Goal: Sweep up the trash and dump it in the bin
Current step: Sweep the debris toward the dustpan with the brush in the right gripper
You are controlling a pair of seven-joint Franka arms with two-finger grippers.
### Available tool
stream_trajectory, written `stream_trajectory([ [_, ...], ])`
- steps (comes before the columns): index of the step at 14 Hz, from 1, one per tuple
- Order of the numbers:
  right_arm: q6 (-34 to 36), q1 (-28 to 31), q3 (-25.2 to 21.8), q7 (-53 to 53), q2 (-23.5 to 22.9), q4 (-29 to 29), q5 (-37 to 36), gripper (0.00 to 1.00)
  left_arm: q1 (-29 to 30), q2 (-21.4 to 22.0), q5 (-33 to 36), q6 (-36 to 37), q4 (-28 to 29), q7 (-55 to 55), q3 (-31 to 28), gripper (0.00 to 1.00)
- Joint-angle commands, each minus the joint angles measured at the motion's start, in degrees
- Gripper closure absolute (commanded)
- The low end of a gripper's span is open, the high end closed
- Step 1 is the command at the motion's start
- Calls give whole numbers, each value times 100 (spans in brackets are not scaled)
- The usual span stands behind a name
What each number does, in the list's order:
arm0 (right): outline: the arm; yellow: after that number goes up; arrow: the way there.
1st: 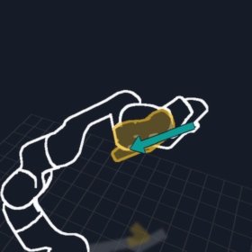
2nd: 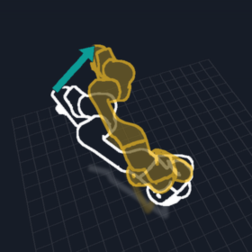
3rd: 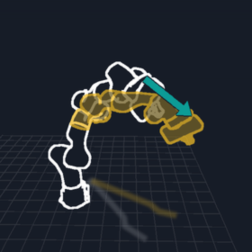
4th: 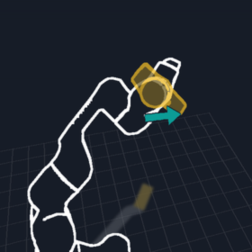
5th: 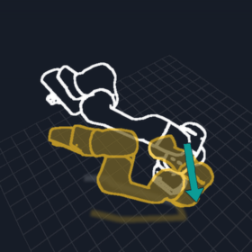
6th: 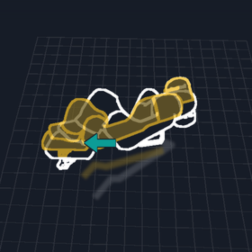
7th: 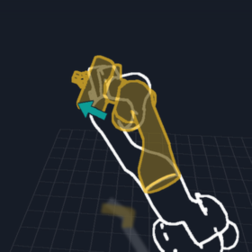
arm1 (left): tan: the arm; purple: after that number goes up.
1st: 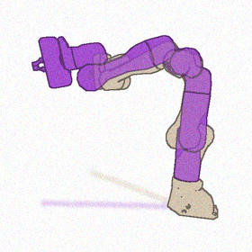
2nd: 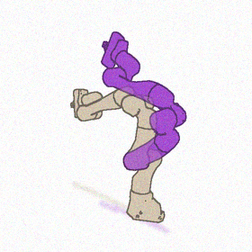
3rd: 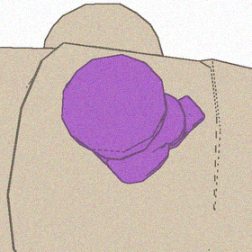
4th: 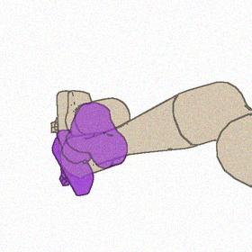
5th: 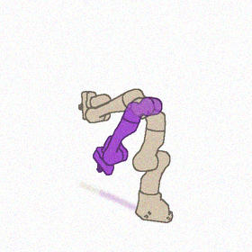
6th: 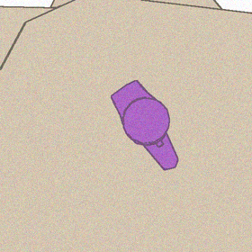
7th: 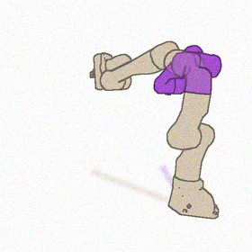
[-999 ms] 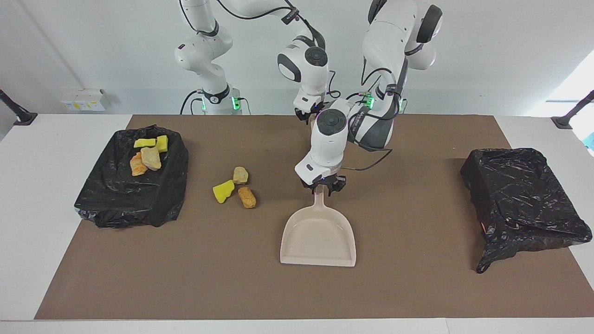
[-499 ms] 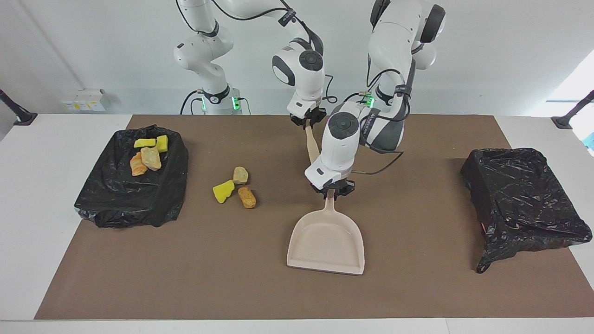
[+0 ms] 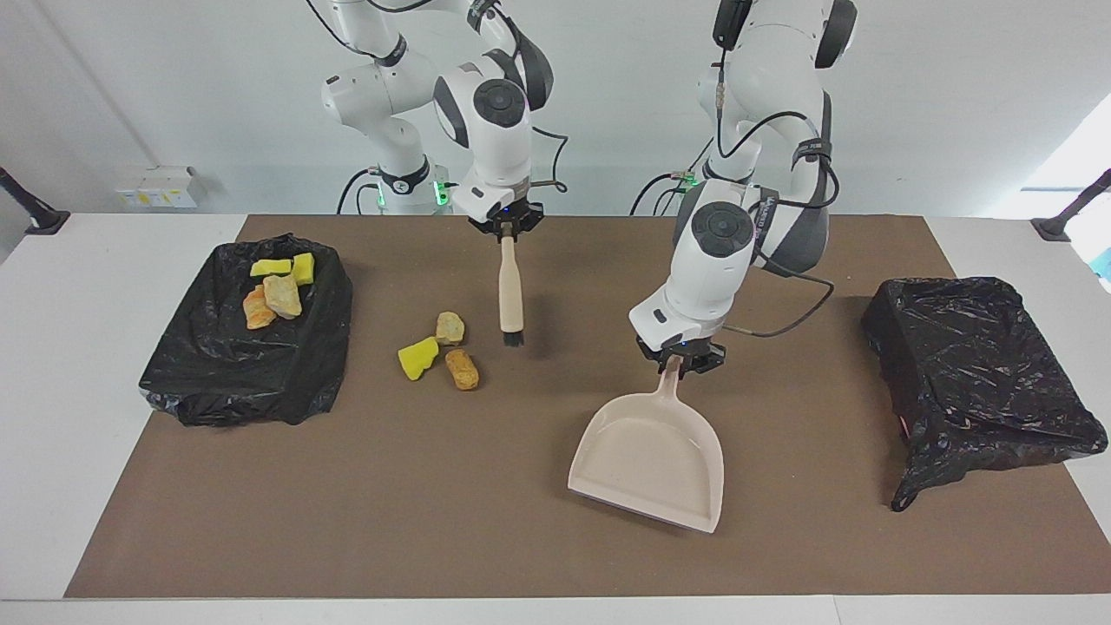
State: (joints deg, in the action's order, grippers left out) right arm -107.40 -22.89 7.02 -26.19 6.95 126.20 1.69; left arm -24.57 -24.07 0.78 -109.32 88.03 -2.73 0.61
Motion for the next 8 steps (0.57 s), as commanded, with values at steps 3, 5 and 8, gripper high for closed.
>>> stream_trajectory([
  [3,-393,1451,72,1236,-299,10,-948,100,49,262,343,631,205,-1823,27,100],
  [5,-631,1918,80,1441,-614,-43,-1581,100,-4,333,588,666,311,-2502,36,100],
  [8,-887,2131,89,1415,-941,-35,-2067,100,-170,491,757,623,592,-3731,54,100],
])
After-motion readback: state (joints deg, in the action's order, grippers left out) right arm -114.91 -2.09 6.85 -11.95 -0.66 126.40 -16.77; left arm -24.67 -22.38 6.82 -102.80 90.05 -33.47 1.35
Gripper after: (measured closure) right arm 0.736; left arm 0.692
